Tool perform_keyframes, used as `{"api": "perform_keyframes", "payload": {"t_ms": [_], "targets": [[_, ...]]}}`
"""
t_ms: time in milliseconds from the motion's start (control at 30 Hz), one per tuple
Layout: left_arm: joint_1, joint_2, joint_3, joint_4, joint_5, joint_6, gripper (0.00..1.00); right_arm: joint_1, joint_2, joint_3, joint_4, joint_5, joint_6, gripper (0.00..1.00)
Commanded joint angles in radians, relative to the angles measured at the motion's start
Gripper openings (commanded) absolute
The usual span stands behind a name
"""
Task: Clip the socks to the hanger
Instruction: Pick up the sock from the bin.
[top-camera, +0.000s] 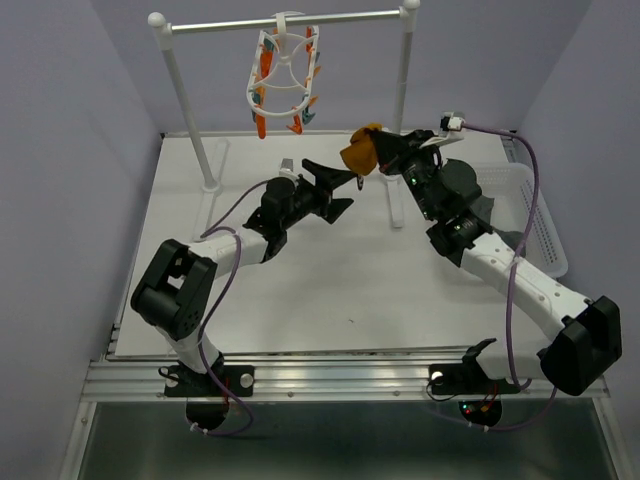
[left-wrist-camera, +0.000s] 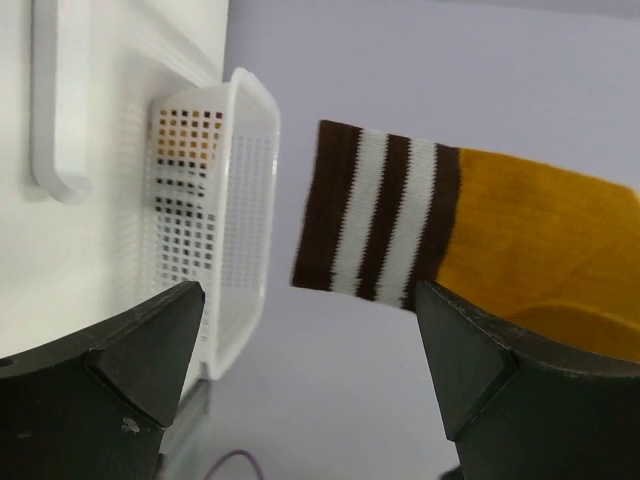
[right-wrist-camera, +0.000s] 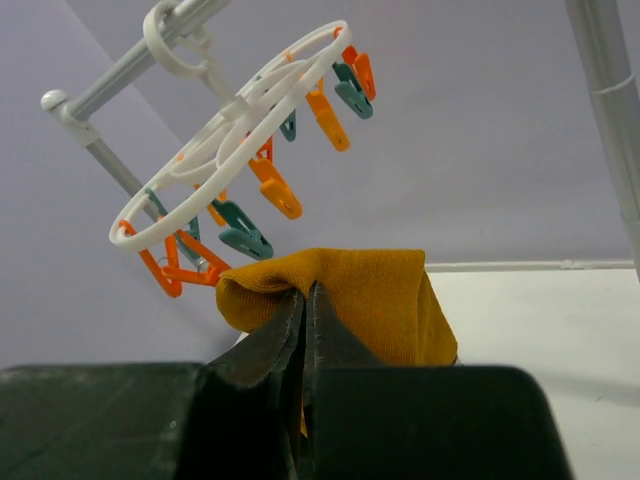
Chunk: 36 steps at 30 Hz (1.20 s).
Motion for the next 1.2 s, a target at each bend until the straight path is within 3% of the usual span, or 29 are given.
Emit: {"api": "perform_keyframes", "payload": {"t_ms": [0, 167, 200, 267, 333, 467, 900, 1167], "targets": [[-0.003, -0.068, 0.069, -0.057, 0.010, 0.334, 0.99, 0.008, -0.013, 0.106, -0.096, 0.046, -0.056, 0.01], [-0.017, -0.111, 0.027, -0.049, 0.009, 0.603, 0.99, 0.008, -0.018, 0.149, -0.162, 0.055, -0.079, 0.01], [-0.025, -0.123, 0.026, -0.052, 0.006, 0.760, 0.99, 0.008, -0.011, 0.178, -0.197, 0.060, -0.082, 0.01], [-0.040, -0.139, 0.027, -0.065, -0.027, 0.879, 0.99, 0.008, -0.004, 0.202, -0.231, 0.057, -0.087, 0.01], [-0.083, -0.166, 0.053, -0.094, -0.123, 1.074, 0.99, 0.008, 0.013, 0.232, -0.277, 0.043, -0.084, 0.01], [-0.195, -0.191, 0.104, -0.117, -0.333, 1.327, 0.99, 0.008, 0.024, 0.246, -0.300, 0.040, -0.061, 0.01], [-0.200, -0.021, 0.296, -0.134, -0.502, 1.448, 0.97, 0.008, 0.019, 0.284, -0.334, -0.043, 0.006, 0.01], [-0.201, -0.008, 0.282, -0.129, -0.494, 1.504, 0.84, -0.001, 0.021, 0.325, -0.352, -0.063, 0.020, 0.01]]}}
